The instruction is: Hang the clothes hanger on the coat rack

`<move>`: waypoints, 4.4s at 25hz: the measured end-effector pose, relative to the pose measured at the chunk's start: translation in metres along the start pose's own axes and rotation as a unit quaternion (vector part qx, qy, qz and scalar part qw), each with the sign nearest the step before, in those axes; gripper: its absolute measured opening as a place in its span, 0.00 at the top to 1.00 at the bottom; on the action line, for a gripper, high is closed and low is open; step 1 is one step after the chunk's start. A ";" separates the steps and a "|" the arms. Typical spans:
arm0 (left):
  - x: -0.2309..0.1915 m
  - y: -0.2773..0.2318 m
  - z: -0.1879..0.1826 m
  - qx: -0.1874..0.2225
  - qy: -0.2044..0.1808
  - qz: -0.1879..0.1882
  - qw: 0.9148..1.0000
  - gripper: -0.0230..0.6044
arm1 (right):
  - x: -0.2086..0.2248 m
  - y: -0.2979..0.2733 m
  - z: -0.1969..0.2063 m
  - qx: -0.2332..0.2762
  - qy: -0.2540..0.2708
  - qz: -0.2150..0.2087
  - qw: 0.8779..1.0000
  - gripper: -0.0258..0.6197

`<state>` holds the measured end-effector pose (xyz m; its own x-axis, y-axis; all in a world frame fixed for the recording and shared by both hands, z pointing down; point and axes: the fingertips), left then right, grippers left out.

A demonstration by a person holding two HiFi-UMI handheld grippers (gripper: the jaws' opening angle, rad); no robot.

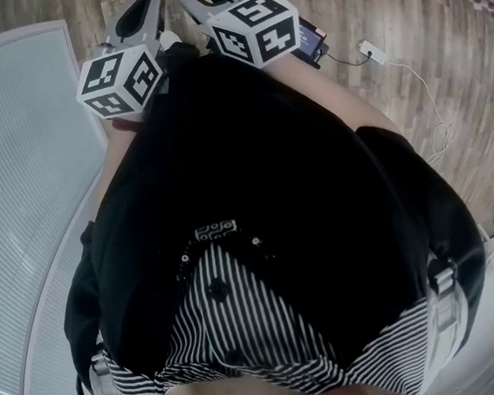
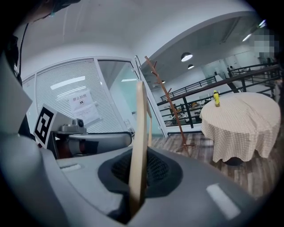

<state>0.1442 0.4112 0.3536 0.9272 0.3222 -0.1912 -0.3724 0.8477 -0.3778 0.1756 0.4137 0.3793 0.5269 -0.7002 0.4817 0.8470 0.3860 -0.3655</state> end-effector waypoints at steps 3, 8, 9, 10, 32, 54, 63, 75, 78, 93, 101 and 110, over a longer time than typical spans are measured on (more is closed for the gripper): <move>0.002 -0.009 0.008 -0.008 -0.011 0.013 1.000 0.96 | 0.012 -0.004 0.005 -0.003 -0.009 0.013 1.000 0.92; -0.004 -0.030 0.014 -0.007 -0.028 0.049 0.998 0.96 | 0.028 -0.017 0.004 0.005 -0.010 0.042 0.999 0.92; -0.006 -0.032 0.011 -0.004 -0.030 0.056 0.998 0.96 | 0.030 -0.017 0.001 0.009 -0.013 0.051 0.999 0.92; -0.006 -0.034 0.007 -0.002 -0.032 0.064 0.997 0.96 | 0.033 -0.015 -0.002 0.014 -0.016 0.060 0.998 0.92; -0.124 -0.162 -0.067 -0.019 -0.045 0.187 0.981 0.96 | 0.112 -0.139 -0.108 0.045 -0.026 0.157 0.986 0.92; -0.317 -0.184 -0.107 0.002 -0.025 0.199 0.980 0.96 | 0.096 -0.326 -0.167 0.022 -0.021 0.174 0.984 0.92; -0.365 -0.180 -0.106 0.009 -0.001 0.169 0.986 0.96 | 0.086 -0.370 -0.172 -0.002 -0.005 0.155 0.988 0.92; -0.407 -0.207 -0.124 0.009 0.014 0.127 0.992 0.96 | 0.104 -0.416 -0.202 -0.025 0.008 0.111 0.993 0.92; -0.415 -0.224 -0.134 0.012 0.018 0.115 0.993 0.96 | 0.116 -0.426 -0.214 -0.032 0.015 0.100 0.994 0.92; -0.412 -0.338 -0.191 0.008 0.010 0.108 0.994 0.96 | 0.220 -0.438 -0.288 -0.029 0.017 0.087 0.996 0.92; -0.408 -0.399 -0.221 -0.002 0.001 0.103 0.995 0.96 | 0.275 -0.444 -0.329 -0.030 0.011 0.071 0.997 0.92; -0.402 -0.468 -0.253 -0.006 -0.001 0.085 0.996 0.96 | 0.337 -0.446 -0.371 -0.030 0.007 0.054 0.998 0.92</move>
<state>-0.0649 -0.2218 0.3776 0.8504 0.4620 -0.2516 -0.5250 0.7755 -0.3506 -0.0502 -0.2176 0.4090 0.6139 -0.6644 0.4262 0.7791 0.4232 -0.4625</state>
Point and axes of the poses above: the fingertips, and each gripper's own axes: y backward along the fingers, x to its right, z out of its underside, and after that the axes turned 4 degrees about -y, right-handed
